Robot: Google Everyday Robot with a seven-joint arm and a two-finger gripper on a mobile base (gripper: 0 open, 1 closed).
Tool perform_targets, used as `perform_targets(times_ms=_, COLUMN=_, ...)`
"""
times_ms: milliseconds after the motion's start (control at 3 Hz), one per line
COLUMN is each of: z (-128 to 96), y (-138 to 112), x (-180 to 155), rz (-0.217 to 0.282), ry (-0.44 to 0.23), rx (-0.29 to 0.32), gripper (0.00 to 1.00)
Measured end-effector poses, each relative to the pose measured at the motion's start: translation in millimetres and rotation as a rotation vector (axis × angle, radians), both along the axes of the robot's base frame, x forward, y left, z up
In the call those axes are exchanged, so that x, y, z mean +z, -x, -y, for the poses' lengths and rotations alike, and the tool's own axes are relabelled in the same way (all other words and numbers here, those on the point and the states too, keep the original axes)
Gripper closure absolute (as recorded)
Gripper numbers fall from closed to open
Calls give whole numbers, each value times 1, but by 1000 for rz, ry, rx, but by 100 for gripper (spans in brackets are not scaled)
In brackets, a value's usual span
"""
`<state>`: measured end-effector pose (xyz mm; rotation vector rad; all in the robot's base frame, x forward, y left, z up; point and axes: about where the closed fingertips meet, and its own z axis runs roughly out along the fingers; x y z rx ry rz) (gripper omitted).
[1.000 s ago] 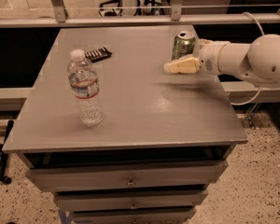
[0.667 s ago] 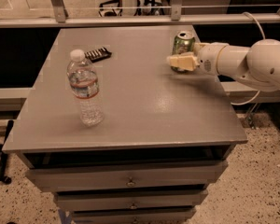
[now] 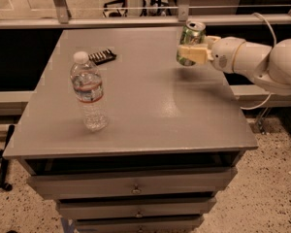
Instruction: Pick green can
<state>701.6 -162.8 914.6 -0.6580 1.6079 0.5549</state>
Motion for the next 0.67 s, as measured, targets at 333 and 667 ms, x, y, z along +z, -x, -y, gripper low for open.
perform_targets(times_ms=333, z=-2, y=7, x=32, rz=24, ry=-27, rx=50, gripper=100)
perform_targets(times_ms=667, z=-2, y=8, x=37, rz=29, ry=-30, rx=61, gripper=100)
